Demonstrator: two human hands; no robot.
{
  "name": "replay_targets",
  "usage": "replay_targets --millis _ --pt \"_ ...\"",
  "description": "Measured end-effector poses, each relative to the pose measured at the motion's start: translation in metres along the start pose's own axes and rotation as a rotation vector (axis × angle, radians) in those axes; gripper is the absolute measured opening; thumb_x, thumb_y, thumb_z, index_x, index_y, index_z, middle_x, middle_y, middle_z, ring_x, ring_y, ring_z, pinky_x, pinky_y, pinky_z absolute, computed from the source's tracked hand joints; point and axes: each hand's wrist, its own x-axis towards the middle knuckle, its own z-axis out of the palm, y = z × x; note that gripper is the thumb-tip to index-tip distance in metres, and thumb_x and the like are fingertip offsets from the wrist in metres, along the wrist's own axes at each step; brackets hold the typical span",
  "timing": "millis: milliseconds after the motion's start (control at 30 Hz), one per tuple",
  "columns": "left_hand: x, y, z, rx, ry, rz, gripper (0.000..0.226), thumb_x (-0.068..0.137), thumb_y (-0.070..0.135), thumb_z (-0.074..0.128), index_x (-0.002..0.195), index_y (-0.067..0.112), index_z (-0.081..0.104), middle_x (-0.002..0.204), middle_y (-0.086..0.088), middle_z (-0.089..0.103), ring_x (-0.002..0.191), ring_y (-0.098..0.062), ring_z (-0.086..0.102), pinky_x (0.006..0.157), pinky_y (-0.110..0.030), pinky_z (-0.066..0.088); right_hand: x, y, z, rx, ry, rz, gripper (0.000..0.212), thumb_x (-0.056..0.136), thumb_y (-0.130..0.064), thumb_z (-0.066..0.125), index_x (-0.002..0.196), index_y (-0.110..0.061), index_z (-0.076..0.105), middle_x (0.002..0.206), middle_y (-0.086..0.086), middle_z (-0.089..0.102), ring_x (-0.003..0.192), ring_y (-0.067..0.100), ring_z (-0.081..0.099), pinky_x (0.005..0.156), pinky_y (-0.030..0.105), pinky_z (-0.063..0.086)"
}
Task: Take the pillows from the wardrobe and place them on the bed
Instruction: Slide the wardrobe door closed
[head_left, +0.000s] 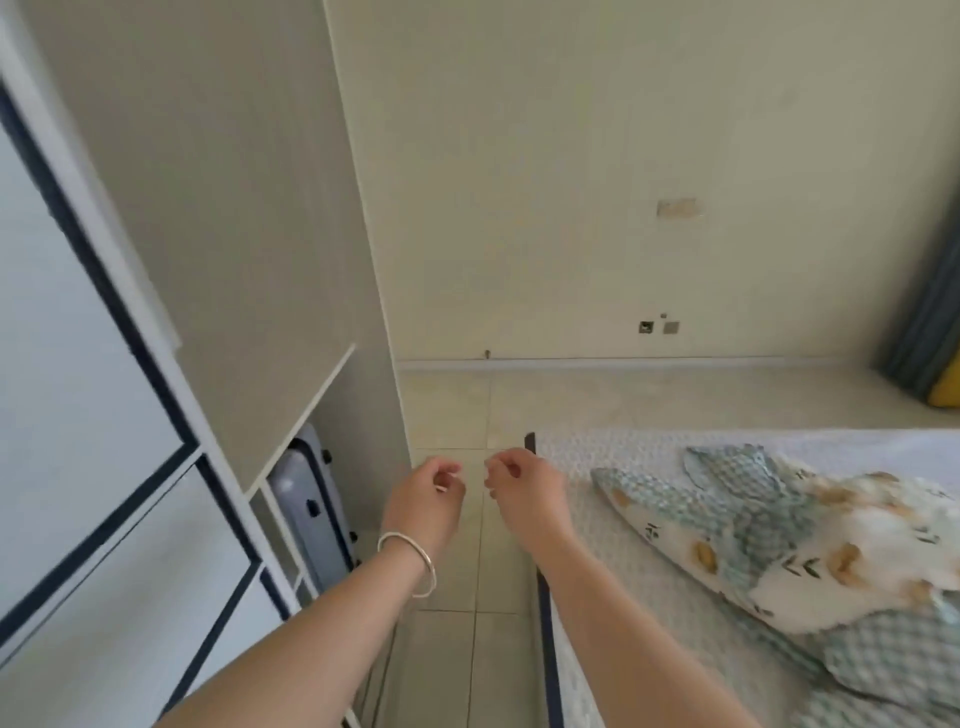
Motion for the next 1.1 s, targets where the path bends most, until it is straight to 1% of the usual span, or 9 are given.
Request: replay_targets --millis 67,200,300,400,500,700,833,967,1100 --pt "0.016 -0.011 -0.019 0.016 0.062 -0.013 0.019 0.09 0.02 0.05 0.102 0.027 0.063 0.099 0.002 0.066 0.084 -0.014 0.059 0.073 -0.025 0.044 0.017 -0.011 0.024 0.033 -0.05 -0.027 0.024 0.089 -0.025 0.048 0.101 -0.015 0.066 0.096 0.006 0.072 0.091 0.025 0.066 0.08 0.04 0.054" --pt "0.064 -0.02 -0.052 0.084 0.124 0.008 0.022 0.089 0.019 0.051 0.107 0.024 0.063 0.096 0.008 0.061 0.085 -0.013 0.057 0.071 -0.025 0.042 0.06 -0.035 0.064 0.029 -0.107 -0.085 0.024 0.089 -0.027 0.047 0.103 -0.018 0.064 0.095 0.002 0.07 0.087 0.023 0.065 0.071 0.033 0.051" --pt "0.104 -0.024 -0.07 0.115 0.168 0.017 0.024 0.088 0.018 0.051 0.108 0.024 0.062 0.097 0.009 0.062 0.083 -0.012 0.057 0.065 -0.024 0.041 0.093 -0.053 0.092 0.046 -0.138 -0.082 0.024 0.089 -0.027 0.047 0.105 -0.018 0.062 0.096 0.002 0.069 0.088 0.023 0.065 0.076 0.039 0.055" --pt "0.141 -0.034 -0.079 0.067 0.226 -0.023 0.026 0.088 0.017 0.05 0.109 0.022 0.063 0.101 0.004 0.065 0.085 -0.015 0.058 0.073 -0.024 0.042 0.126 -0.066 0.115 0.048 -0.161 -0.097 0.024 0.088 -0.027 0.046 0.103 -0.019 0.062 0.097 0.002 0.069 0.089 0.023 0.065 0.078 0.04 0.054" --pt "0.171 -0.049 -0.076 0.061 0.249 -0.087 0.026 0.087 0.019 0.052 0.111 0.022 0.061 0.102 0.005 0.063 0.085 -0.015 0.057 0.074 -0.024 0.04 0.163 -0.074 0.139 0.024 -0.21 -0.115 0.024 0.087 -0.029 0.048 0.104 -0.018 0.061 0.099 0.003 0.069 0.09 0.023 0.065 0.074 0.033 0.051" --pt "0.258 -0.08 -0.08 0.029 0.384 -0.209 0.025 0.086 0.021 0.053 0.11 0.024 0.061 0.106 0.003 0.064 0.094 -0.018 0.06 0.081 -0.03 0.047 0.252 -0.085 0.197 -0.007 -0.509 -0.171 0.036 0.087 -0.046 0.047 0.11 -0.02 0.057 0.108 0.006 0.065 0.095 0.024 0.064 0.082 0.037 0.051" --pt "0.311 -0.1 -0.092 0.009 0.534 -0.333 0.025 0.086 0.019 0.053 0.109 0.024 0.06 0.109 0.001 0.064 0.095 -0.018 0.06 0.084 -0.03 0.048 0.322 -0.115 0.24 -0.028 -0.637 -0.268 0.037 0.088 -0.044 0.046 0.109 -0.016 0.059 0.108 0.008 0.066 0.099 0.028 0.063 0.091 0.042 0.049" --pt "0.338 -0.121 -0.119 0.038 0.676 -0.469 0.025 0.088 0.017 0.053 0.111 0.023 0.059 0.111 0.0 0.063 0.089 -0.015 0.058 0.079 -0.026 0.045 0.352 -0.158 0.288 -0.047 -0.81 -0.354 0.037 0.089 -0.045 0.046 0.106 -0.016 0.06 0.103 0.007 0.068 0.095 0.027 0.064 0.091 0.043 0.05" --pt "0.353 -0.136 -0.151 0.018 0.824 -0.556 0.025 0.09 0.015 0.054 0.113 0.02 0.059 0.114 -0.002 0.063 0.093 -0.017 0.058 0.081 -0.027 0.046 0.352 -0.191 0.333 -0.033 -0.945 -0.5 0.03 0.09 -0.039 0.047 0.101 -0.016 0.062 0.097 0.005 0.07 0.091 0.024 0.065 0.088 0.04 0.05"
